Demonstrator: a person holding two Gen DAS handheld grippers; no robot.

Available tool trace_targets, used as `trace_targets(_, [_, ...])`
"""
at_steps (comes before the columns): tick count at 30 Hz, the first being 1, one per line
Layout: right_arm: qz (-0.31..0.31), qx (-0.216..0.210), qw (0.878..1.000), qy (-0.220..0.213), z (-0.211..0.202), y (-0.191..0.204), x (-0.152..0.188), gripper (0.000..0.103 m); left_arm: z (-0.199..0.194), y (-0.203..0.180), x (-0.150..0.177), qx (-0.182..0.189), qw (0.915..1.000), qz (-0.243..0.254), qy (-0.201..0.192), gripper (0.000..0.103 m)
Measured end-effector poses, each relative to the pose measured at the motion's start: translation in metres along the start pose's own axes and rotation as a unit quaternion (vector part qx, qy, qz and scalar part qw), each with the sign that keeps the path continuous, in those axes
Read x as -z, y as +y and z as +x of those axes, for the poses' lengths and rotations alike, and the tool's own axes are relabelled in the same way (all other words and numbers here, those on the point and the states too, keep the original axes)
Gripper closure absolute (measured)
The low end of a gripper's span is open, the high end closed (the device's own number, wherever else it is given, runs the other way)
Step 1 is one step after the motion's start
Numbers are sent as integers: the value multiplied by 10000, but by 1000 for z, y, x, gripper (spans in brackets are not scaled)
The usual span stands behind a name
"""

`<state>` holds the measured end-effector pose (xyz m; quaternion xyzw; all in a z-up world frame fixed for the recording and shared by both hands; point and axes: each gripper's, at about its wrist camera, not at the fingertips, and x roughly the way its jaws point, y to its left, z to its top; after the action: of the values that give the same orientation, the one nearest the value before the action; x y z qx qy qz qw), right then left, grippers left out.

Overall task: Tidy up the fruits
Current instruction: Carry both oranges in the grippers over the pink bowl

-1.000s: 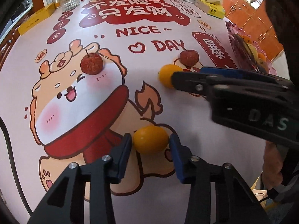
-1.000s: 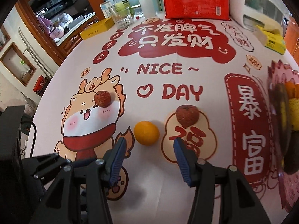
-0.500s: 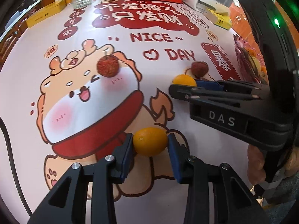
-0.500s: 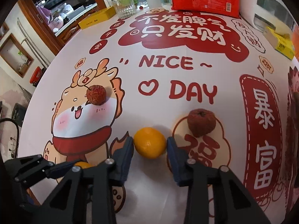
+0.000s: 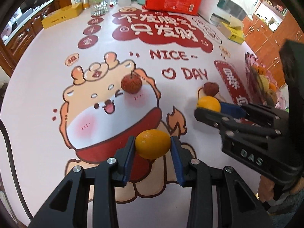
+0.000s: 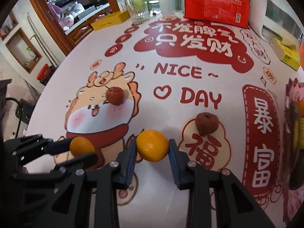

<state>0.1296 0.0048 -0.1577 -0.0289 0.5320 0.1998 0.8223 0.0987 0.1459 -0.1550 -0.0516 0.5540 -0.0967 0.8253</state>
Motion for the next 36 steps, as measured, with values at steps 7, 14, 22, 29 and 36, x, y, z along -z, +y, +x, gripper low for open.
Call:
trace_targets(7, [-24,-59,9991,-419,-52,-4,4,70,-44,-17,-19,191,9989,19,-418,68])
trace_targets(14, [6,106,9953,-967,-114,-25,18,70,-83,-78,-44,529,9933,532,-884,68])
trace_targets(22, [446,604,9853,-1537,-185,-86,38,70,-102,-177,-64,1089,9787,1324,-1126,68])
trace_targets(29, [887,1194,9727,-1780,-226,-154,60,70,-89,-257,-75,1405,9677,1807,-1059,68])
trace_targets(36, [1145,1643,9668,-1587,-226,-225,79,70,-47,-321,-77,1471,9655,2025,-723,68])
